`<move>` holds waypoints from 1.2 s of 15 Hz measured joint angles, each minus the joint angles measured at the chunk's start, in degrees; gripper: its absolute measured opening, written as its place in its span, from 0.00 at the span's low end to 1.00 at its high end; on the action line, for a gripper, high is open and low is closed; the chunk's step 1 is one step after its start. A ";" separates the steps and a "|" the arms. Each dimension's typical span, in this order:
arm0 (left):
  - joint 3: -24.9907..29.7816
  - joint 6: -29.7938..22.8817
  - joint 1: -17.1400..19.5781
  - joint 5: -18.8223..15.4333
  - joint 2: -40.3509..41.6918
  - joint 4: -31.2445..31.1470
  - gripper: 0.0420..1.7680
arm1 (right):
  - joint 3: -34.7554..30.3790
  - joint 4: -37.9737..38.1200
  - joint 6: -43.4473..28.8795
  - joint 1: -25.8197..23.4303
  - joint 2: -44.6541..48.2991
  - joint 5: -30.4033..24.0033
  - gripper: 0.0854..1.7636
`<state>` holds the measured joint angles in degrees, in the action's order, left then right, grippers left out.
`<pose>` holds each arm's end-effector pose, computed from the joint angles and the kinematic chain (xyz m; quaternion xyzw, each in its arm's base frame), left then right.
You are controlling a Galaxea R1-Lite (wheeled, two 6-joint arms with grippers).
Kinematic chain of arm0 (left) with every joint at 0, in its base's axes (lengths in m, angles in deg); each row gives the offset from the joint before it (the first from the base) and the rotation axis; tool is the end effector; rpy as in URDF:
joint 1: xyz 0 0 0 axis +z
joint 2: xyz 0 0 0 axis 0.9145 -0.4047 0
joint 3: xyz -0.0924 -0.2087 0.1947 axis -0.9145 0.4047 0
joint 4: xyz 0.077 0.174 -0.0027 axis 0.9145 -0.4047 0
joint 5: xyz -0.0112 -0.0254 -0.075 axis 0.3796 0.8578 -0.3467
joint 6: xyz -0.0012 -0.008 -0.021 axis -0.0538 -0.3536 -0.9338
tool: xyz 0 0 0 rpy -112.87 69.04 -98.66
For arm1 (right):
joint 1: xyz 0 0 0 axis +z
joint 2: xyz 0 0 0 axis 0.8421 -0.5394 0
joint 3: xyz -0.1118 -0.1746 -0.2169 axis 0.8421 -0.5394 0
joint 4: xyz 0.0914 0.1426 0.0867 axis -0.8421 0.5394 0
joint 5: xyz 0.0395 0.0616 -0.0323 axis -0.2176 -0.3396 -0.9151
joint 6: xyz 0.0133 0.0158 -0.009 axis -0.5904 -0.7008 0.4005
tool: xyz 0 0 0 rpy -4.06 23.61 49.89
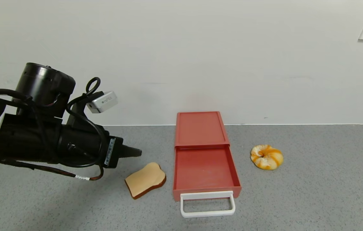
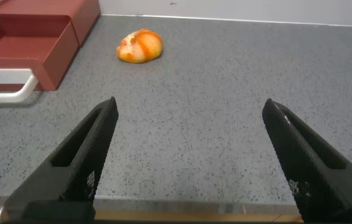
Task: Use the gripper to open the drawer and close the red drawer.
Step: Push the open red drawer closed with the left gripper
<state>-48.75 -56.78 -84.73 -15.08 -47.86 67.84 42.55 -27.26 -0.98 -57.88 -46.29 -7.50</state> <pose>0.2411 -0.0895 0.2330 -0.0357 0.3651 -0.3004 0.8804 -0.0229 0.0004 0.0750 -0.0006 0.0023 0.0012 1.0000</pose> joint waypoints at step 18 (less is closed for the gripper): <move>-1.79 -9.40 -8.66 9.53 0.94 -0.90 0.04 | 0.00 0.00 0.00 0.00 0.00 0.02 0.97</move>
<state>-50.54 -66.18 -93.39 -5.55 -46.92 66.94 42.55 -27.26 -0.98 -57.88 -46.29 -7.48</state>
